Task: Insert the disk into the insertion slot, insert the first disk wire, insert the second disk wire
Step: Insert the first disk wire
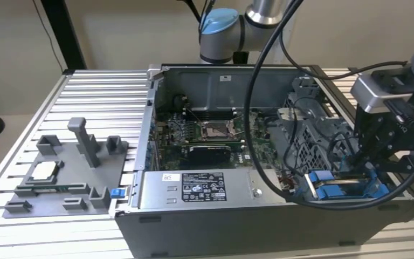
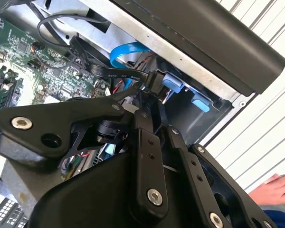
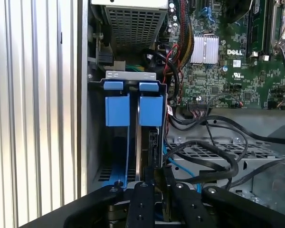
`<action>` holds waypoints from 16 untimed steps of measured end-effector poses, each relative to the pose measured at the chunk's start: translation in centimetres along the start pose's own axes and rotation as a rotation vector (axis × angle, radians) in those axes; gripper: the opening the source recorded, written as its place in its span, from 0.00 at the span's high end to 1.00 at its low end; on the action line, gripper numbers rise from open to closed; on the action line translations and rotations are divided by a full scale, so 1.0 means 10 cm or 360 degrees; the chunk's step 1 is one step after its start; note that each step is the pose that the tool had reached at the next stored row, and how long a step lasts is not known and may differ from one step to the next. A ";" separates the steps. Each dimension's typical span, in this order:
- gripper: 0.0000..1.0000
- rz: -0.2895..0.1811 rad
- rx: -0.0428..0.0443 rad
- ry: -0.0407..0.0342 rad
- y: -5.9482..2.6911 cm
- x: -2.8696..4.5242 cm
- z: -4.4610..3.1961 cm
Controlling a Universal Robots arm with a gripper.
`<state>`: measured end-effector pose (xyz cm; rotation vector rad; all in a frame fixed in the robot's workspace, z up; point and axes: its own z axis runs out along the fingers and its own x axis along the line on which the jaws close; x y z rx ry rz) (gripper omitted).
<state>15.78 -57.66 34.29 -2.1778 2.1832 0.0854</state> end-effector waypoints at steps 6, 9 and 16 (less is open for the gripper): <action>1.00 0.0001 0.0000 0.0000 0.001 0.002 0.021; 1.00 0.0003 0.0000 0.0000 0.001 0.004 0.036; 1.00 0.0020 0.0002 0.0002 0.002 0.011 0.131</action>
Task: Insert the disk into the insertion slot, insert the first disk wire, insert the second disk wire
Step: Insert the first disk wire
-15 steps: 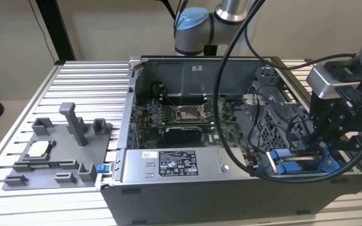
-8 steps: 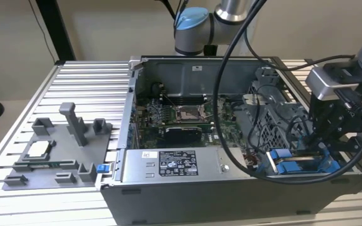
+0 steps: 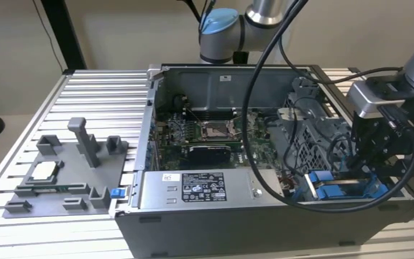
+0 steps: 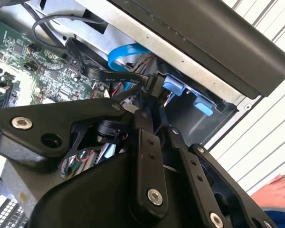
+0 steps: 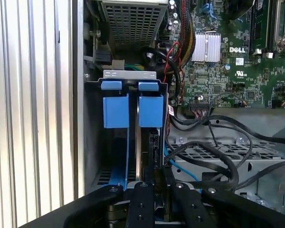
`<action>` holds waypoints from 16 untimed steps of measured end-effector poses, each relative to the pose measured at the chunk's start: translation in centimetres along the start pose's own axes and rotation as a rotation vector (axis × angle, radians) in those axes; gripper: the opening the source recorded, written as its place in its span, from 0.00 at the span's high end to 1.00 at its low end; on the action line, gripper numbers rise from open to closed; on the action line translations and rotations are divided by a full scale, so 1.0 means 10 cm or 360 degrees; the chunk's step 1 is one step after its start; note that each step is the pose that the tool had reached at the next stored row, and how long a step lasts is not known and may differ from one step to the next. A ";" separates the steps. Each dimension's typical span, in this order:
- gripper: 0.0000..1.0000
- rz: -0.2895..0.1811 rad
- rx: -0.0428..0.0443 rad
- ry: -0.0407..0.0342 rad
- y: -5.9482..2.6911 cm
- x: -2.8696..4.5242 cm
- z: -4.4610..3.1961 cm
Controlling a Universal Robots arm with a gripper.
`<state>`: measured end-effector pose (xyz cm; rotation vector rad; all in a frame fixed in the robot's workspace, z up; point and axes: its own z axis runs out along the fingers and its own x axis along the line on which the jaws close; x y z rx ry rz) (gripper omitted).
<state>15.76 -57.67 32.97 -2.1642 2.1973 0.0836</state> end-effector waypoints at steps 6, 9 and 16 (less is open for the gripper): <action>1.00 0.0001 0.0000 -0.0014 0.000 0.001 -0.028; 1.00 0.0001 0.0000 -0.0012 0.000 -0.010 -0.169; 1.00 0.0001 -0.0006 -0.0013 -0.034 -0.027 -0.365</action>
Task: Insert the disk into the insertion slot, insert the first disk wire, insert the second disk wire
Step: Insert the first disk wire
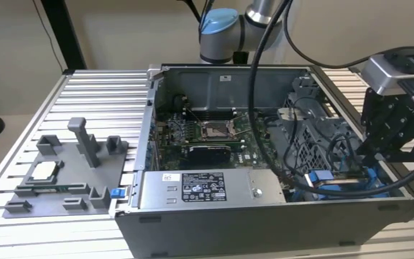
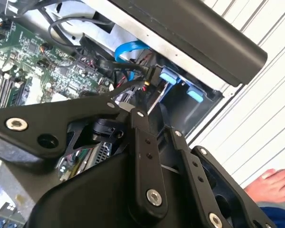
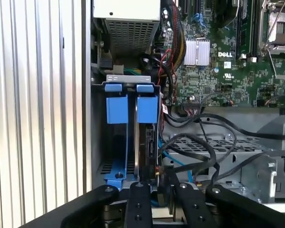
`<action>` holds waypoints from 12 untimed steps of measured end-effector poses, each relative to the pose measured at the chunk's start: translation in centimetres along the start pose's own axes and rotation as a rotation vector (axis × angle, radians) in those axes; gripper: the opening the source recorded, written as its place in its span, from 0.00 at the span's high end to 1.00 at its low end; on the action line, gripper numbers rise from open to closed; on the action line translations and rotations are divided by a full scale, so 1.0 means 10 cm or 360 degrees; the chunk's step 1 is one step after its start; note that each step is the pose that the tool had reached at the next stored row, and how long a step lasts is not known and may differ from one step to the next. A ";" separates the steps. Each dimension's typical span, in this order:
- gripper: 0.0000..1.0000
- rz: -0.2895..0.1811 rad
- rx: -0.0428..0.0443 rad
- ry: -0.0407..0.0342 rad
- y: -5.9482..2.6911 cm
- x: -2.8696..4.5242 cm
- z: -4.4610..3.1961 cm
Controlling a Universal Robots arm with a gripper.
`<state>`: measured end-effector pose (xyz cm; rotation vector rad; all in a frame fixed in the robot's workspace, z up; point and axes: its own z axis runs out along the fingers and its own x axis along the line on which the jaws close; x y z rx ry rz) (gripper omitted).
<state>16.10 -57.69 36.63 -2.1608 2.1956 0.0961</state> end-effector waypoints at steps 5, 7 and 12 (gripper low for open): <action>1.00 -0.0002 -0.0022 0.0001 -0.173 -0.003 -0.002; 1.00 -0.0002 -0.0032 0.0001 -0.243 -0.004 -0.001; 0.00 0.0002 -0.0090 0.0002 -0.388 -0.006 0.010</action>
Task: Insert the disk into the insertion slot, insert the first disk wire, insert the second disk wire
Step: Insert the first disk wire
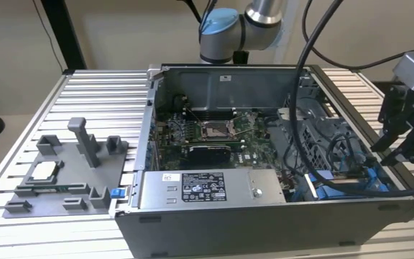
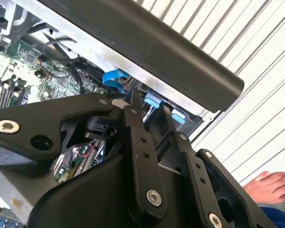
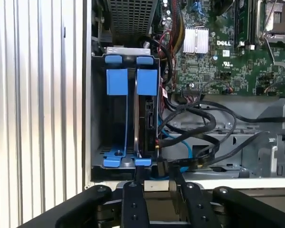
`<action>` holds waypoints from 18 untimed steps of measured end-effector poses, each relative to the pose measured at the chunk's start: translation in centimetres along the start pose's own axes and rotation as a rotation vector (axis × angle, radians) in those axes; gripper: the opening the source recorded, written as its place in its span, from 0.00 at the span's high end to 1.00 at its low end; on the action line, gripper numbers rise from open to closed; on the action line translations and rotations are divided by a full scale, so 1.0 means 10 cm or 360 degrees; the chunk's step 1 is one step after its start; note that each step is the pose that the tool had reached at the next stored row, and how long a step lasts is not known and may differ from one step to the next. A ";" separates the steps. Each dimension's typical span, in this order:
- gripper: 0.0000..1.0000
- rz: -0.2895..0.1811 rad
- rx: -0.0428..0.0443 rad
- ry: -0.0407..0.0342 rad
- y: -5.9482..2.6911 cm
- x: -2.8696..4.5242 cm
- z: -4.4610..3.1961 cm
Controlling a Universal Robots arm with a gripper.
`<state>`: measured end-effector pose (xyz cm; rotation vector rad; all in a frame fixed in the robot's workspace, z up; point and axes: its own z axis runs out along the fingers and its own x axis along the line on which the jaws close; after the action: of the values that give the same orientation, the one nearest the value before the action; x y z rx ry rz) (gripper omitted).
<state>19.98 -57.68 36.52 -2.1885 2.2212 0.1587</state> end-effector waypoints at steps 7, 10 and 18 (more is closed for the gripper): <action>0.00 0.0012 -0.0141 0.0002 -0.076 -0.001 0.004; 0.00 0.0012 -0.0141 0.0002 -0.076 -0.001 0.004; 0.00 0.0015 -0.0175 0.0002 -0.079 0.002 0.033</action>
<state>20.74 -57.68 36.15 -2.2321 2.2758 0.2865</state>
